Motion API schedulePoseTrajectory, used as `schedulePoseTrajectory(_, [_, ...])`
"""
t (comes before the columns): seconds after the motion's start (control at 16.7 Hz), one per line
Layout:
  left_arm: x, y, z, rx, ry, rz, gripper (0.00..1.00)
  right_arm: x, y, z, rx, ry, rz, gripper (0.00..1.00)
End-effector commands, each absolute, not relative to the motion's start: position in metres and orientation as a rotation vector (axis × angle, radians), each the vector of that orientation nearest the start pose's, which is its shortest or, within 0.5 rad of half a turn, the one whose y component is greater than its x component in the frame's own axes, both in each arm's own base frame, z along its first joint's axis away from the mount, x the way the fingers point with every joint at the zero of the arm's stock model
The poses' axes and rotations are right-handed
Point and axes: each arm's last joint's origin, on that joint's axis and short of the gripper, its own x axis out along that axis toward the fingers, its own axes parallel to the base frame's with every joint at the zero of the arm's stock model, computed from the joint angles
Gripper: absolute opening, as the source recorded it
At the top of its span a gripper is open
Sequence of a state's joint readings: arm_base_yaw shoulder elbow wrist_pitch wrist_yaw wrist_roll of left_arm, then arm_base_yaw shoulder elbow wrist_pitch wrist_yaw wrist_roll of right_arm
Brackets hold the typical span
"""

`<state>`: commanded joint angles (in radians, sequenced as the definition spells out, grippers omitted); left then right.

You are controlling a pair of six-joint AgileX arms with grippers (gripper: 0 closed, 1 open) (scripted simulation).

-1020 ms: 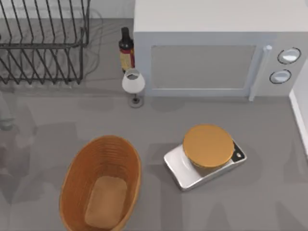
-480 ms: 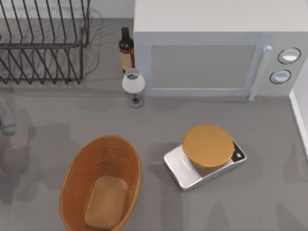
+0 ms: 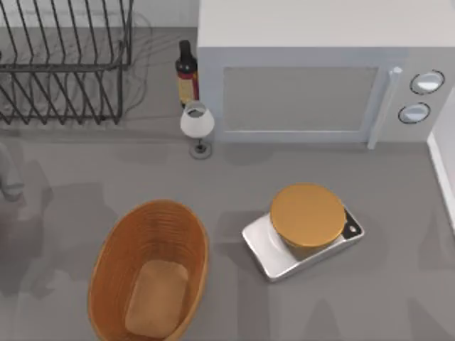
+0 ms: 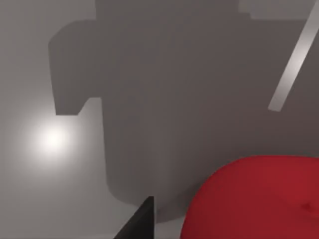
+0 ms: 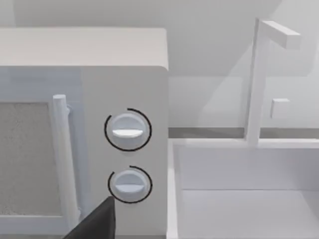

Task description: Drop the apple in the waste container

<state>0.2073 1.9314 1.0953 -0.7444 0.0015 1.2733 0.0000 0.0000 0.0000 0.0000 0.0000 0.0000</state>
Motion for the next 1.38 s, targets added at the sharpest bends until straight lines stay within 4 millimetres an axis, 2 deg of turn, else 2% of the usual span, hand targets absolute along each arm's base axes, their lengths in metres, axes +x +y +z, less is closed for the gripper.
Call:
schedulePoseTrajectory(0.18, [0.319, 0.069, 0.106, 0.821, 1.415, -0.832, 0.02, 0.106, -0.001, 0.160, 0.000, 0.000, 0.000, 1.00])
schedulePoseTrajectory(0.24, [0.319, 0.069, 0.106, 0.821, 1.415, -0.832, 0.00, 0.106, -0.001, 0.160, 0.000, 0.000, 0.000, 1.00])
schedulePoseTrajectory(0.66, [0.319, 0.069, 0.106, 0.821, 1.415, -0.832, 0.00, 0.106, -0.001, 0.160, 0.000, 0.000, 0.000, 1.00])
schedulePoseTrajectory(0.84, [0.321, 0.069, 0.117, 0.822, 1.405, -0.823, 0.00, 0.106, -0.001, 0.160, 0.000, 0.000, 0.000, 1.00])
schedulePoseTrajectory(1.02, [0.328, 0.071, 0.143, 0.824, 1.403, -0.823, 0.00, 0.106, -0.001, 0.160, 0.000, 0.000, 0.000, 1.00])
schedulePoseTrajectory(1.38, [0.326, 0.070, 0.227, 0.814, 1.425, -0.848, 0.00, 0.106, -0.001, 0.160, 0.000, 0.000, 0.000, 1.00])
